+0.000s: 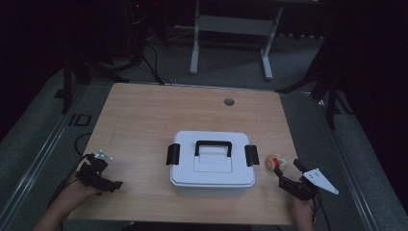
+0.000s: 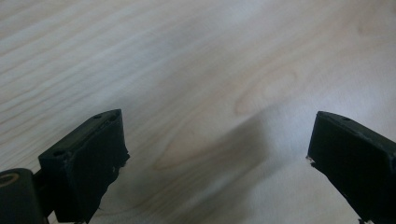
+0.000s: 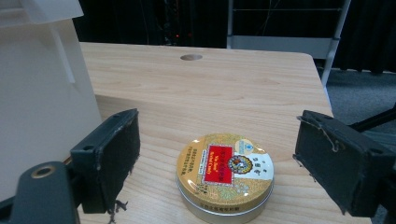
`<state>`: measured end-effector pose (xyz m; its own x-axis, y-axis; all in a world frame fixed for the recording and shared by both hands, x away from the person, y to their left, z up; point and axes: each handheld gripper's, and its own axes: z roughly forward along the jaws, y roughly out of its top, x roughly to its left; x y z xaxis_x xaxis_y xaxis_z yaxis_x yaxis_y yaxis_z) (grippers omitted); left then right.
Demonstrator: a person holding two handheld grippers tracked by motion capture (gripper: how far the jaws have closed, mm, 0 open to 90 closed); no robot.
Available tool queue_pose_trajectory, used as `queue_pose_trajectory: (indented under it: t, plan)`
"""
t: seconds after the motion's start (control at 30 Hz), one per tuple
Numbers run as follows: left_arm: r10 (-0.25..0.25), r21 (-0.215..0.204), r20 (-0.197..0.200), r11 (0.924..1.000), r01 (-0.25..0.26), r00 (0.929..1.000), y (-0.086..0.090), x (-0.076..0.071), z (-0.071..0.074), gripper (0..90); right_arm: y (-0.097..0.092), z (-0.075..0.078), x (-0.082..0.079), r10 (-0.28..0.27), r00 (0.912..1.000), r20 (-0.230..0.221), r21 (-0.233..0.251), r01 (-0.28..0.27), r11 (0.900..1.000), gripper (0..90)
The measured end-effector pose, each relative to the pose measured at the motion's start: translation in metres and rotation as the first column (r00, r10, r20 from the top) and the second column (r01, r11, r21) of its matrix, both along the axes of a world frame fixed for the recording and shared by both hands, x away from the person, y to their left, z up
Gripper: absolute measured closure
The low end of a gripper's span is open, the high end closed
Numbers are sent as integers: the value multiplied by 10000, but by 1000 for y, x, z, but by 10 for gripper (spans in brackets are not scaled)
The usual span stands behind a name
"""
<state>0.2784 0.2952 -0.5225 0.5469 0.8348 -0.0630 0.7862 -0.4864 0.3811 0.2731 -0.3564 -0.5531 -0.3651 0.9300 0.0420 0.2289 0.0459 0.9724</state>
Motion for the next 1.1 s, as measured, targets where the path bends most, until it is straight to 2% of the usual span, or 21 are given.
queue_pose_trajectory:
  t: [0.17, 0.2, 0.27, 0.3, 0.33, 0.37, 0.4, 0.43, 0.47, 0.53, 0.57, 0.67, 0.73, 0.77, 0.8, 0.87, 0.9, 0.93, 1.0, 1.07, 1.1]
  plan:
    - [-777, 27, -340, 9970, 779, 9964, 4, 2, 1, 39, 0, 0, 0, 8, 10000, -18, -21, -8, 10000, 136]
    - [-981, 66, -257, 9951, 983, 9948, 4, 2, 1, 39, 0, 0, 0, 6, 10000, -16, -16, -6, 10000, 136]
    - [-981, 66, -257, 9951, 983, 9948, 4, 2, 1, 39, 0, 0, 0, 5, 10000, -17, -18, -5, 10000, 136]
    - [-1535, 190, -395, 9878, 1543, 9874, 3, 1, 2, 39, 0, 0, 0, 5, 10000, -17, -18, -5, 10000, 136]
    - [-1772, 306, -348, 9835, 1783, 9836, 2, 1, 2, 39, 1, 0, 0, 10, 10000, -26, -22, -10, 10000, 136]
    - [-1983, 389, -592, 9789, 2008, 9784, 1, 1, 2, 39, 1, 0, 0, 14, 10000, -26, -33, -14, 10000, 137]
    - [-2181, 636, -619, 9730, 2219, 9740, -1, 1, 2, 39, 1, 0, 0, 19, 10000, -31, -51, -19, 10000, 136]
    - [-2328, 859, -667, 9674, 2380, 9702, -2, 1, 2, 38, 1, 0, 0, 27, 10000, -29, -48, -27, 10000, 136]
    - [-2400, 871, -793, 9652, 2466, 9675, -3, 1, 2, 38, 1, 0, 0, 48, 10000, -30, -47, -48, 10000, 136]
    - [-2763, 1139, -943, 9514, 2861, 9564, -5, 2, 4, 38, 1, 0, 0, 58, 10000, -1, -91, -58, 9999, 136]
    - [-2861, 1100, -1033, 9486, 2968, 9526, -6, 3, 5, 38, 1, 0, 0, 54, 10000, -2, -90, -54, 9999, 137]
    - [-3261, 1256, -1137, 9323, 3392, 9385, -8, 5, 10, 38, 1, 0, 0, 56, 10000, -12, -53, -56, 10000, 136]
    - [-3485, 1411, -1015, 9221, 3603, 9318, -9, 6, 13, 37, 1, 0, 0, 58, 10000, -14, -49, -58, 10000, 137]
    - [-3690, 1497, -1071, 9120, 3819, 9232, -12, 7, 17, 34, 1, 0, 0, 64, 10000, -6, -67, -64, 10000, 137]
    - [-3690, 1497, -1071, 9120, 3819, 9232, -12, 7, 17, 34, 1, 0, 0, 64, 10000, -6, -67, -64, 10000, 137]
    - [-3898, 1546, -1071, 9022, 4027, 9146, -15, 9, 22, 33, 1, 0, 0, 72, 10000, 2, -71, -72, 9999, 136]
    - [-3898, 1546, -1071, 9022, 4027, 9146, -15, 9, 22, 33, 1, 0, 0, 72, 10000, 2, -71, -72, 9999, 136]
    - [-4011, 1504, -1060, 8980, 4134, 9099, -16, 9, 24, 33, 1, 0, 0, 77, 10000, 7, -35, -77, 10000, 136]
    - [-4357, 1631, -1222, 8775, 4511, 8918, -21, 11, 29, 33, 1, 0, 0, 76, 10000, 5, -39, -76, 10000, 137]
    - [-4514, 1728, -1445, 8647, 4716, 8806, -24, 11, 32, 33, 1, 0, 0, 78, 10000, -2, -58, -78, 10000, 136]
    - [-4605, 1889, -1469, 8557, 4818, 8754, -26, 10, 33, 34, 1, 0, 0, 82, 10000, -5, -52, -82, 10000, 136]
